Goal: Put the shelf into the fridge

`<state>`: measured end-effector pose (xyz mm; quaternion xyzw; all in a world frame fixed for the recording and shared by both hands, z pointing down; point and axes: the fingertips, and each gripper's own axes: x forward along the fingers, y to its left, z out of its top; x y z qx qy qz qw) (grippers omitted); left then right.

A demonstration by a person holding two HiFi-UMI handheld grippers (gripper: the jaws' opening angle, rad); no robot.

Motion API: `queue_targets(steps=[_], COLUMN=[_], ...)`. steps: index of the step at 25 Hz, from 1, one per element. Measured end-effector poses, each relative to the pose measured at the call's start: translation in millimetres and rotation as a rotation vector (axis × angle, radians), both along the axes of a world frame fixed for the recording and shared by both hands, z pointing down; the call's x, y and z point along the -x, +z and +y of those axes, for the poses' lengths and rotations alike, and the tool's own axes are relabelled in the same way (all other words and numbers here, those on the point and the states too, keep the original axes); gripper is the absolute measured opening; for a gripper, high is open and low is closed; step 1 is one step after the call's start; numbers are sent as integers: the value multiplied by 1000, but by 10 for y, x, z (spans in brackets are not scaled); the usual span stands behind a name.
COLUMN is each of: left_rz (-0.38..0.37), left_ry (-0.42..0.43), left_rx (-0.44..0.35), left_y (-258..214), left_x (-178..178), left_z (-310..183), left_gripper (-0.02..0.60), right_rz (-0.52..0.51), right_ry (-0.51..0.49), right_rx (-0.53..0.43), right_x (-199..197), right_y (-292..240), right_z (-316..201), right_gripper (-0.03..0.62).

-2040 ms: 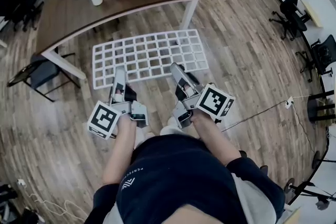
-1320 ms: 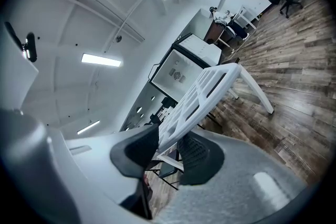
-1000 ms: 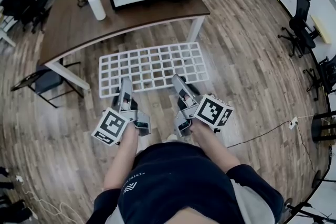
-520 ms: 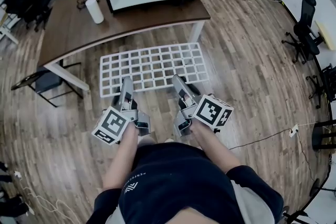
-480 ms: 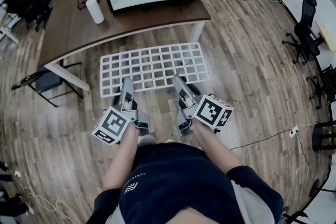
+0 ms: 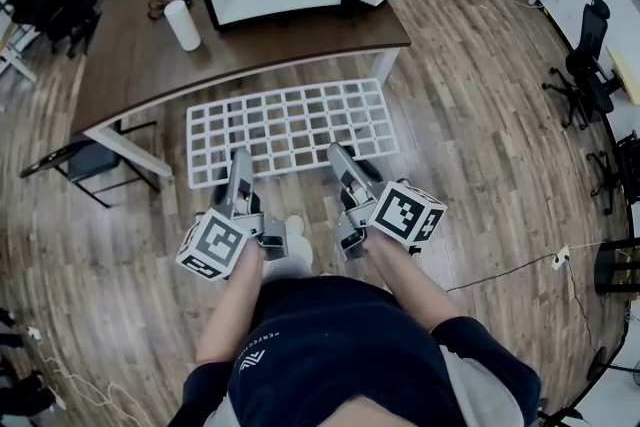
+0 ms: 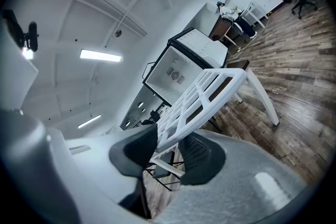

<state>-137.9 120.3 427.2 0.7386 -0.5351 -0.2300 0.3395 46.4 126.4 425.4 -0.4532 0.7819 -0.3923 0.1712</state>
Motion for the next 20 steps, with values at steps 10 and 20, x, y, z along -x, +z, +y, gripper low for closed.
queue_targets(steps=[10,20], left_rz=[-8,-37], left_ry=[1,23], left_rx=[-77,-97], left_y=[-163,-339], left_x=[140,295], left_z=[-917,-1612], left_gripper=[144,147], right_rz=[25,57], right_ry=[-12,-9], right_rx=[-23,-47], right_x=[168,320], right_y=[-186,-333], right_z=[-938,-1623], right_gripper=[130,135])
